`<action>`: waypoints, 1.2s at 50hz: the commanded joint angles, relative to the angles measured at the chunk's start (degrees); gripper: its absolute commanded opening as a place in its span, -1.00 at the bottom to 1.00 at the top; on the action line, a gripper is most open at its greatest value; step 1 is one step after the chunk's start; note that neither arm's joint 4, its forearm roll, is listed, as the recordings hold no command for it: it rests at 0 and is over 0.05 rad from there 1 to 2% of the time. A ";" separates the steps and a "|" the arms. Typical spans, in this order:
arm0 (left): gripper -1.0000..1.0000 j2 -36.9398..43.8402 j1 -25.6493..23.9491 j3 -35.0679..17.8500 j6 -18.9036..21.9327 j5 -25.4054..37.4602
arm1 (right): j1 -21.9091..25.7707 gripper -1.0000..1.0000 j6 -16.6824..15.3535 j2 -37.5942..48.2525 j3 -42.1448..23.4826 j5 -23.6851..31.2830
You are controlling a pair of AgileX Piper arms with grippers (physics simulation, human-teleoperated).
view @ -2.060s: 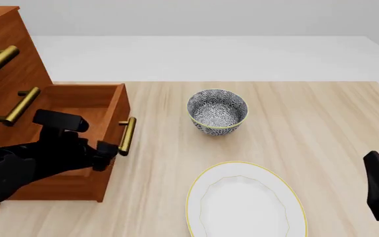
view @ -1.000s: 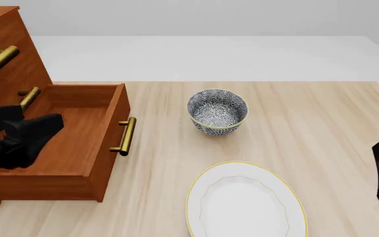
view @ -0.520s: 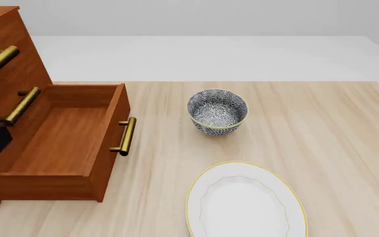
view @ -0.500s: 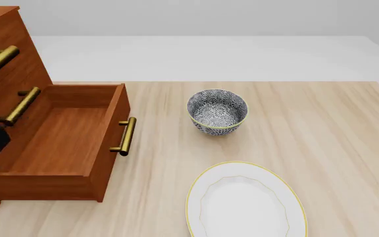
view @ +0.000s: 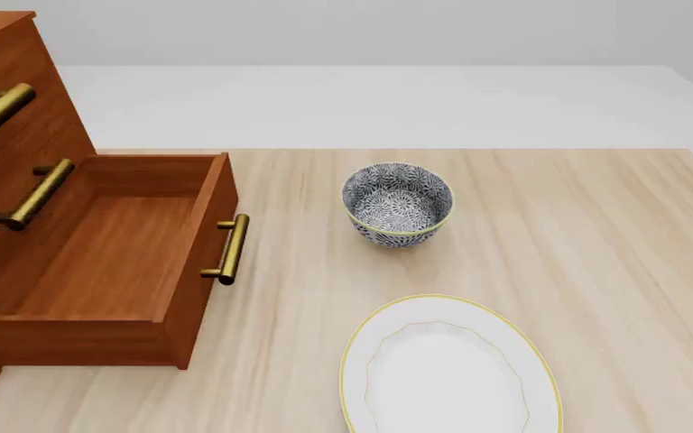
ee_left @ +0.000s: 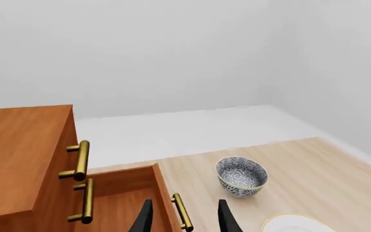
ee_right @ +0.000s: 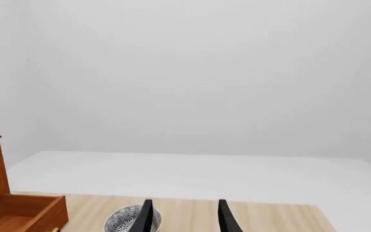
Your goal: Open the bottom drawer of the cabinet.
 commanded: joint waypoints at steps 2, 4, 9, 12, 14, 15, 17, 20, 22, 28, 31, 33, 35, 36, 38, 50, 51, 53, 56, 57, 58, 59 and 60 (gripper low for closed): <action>1.00 -0.92 0.98 -2.73 -0.25 -0.23 | 1.00 1.00 -0.59 0.00 -8.69 8.12; 1.00 -0.92 0.65 -3.20 -0.09 -0.13 | 0.79 1.00 -0.61 0.00 -9.56 8.95; 1.00 -0.92 0.63 -4.08 0.06 0.29 | 1.12 1.00 -0.46 0.00 -10.96 10.50; 1.00 -0.92 1.04 -4.84 -0.19 0.60 | 1.03 1.00 -0.15 0.00 -12.55 12.10; 1.00 -0.92 0.87 -5.33 0.09 0.90 | 1.10 1.00 0.26 0.00 -13.41 12.94; 1.00 -0.92 0.96 -5.37 0.27 0.97 | 1.16 1.00 0.10 0.00 -13.56 13.09; 1.00 -0.92 0.70 -5.77 0.69 1.58 | 1.26 1.00 0.07 0.00 -14.84 14.50; 1.00 -0.92 0.54 -6.39 0.82 2.70 | 1.20 1.00 0.12 0.00 -17.01 16.90; 1.00 -0.92 0.72 -6.77 1.37 3.39 | 1.31 1.00 -0.31 0.00 -18.29 18.42; 1.00 -0.92 -0.71 -8.35 2.33 6.27 | 1.46 1.00 -0.30 0.00 -19.93 20.87; 1.00 -0.92 -0.82 -10.06 3.15 7.73 | 1.43 1.00 -0.52 0.00 -20.61 21.83; 1.00 -0.92 -1.00 -10.73 3.20 8.87 | 1.07 1.00 -0.30 0.00 -21.19 22.50; 1.00 -0.92 -1.59 -11.57 3.81 10.30 | 1.02 1.00 -0.36 0.00 -21.84 23.30; 1.00 -0.92 -1.72 -11.46 3.89 10.68 | 0.95 1.00 -0.32 0.00 -21.99 23.51; 1.00 -0.92 -2.65 -12.38 4.41 11.60 | 0.81 1.00 -0.20 0.00 -22.23 24.02; 1.00 -0.92 -3.15 -16.06 5.39 17.33 | 0.91 1.00 0.06 0.00 -20.93 25.36; 1.00 -0.92 -3.45 -16.10 5.49 17.54 | 0.97 1.00 0.04 0.00 -20.77 25.30; 1.00 -0.92 -3.36 -15.89 5.05 18.10 | 0.90 1.00 0.25 0.00 -20.35 25.19; 1.00 -0.92 -3.82 -16.39 5.67 18.74 | 1.06 1.00 -0.11 0.00 -19.31 24.90; 1.00 -0.92 -3.87 -16.65 5.82 19.29 | 0.90 1.00 -0.20 0.00 -18.89 24.92; 1.00 -0.92 -4.05 -16.85 6.00 19.55 | 0.91 1.00 -0.15 0.00 -18.78 24.98; 1.00 -0.92 -4.07 -17.06 5.91 19.85 | 0.87 1.00 -0.03 0.00 -19.19 25.38; 1.00 -0.92 -4.07 -17.11 5.93 20.09 | 0.97 1.00 0.08 0.00 -18.80 25.37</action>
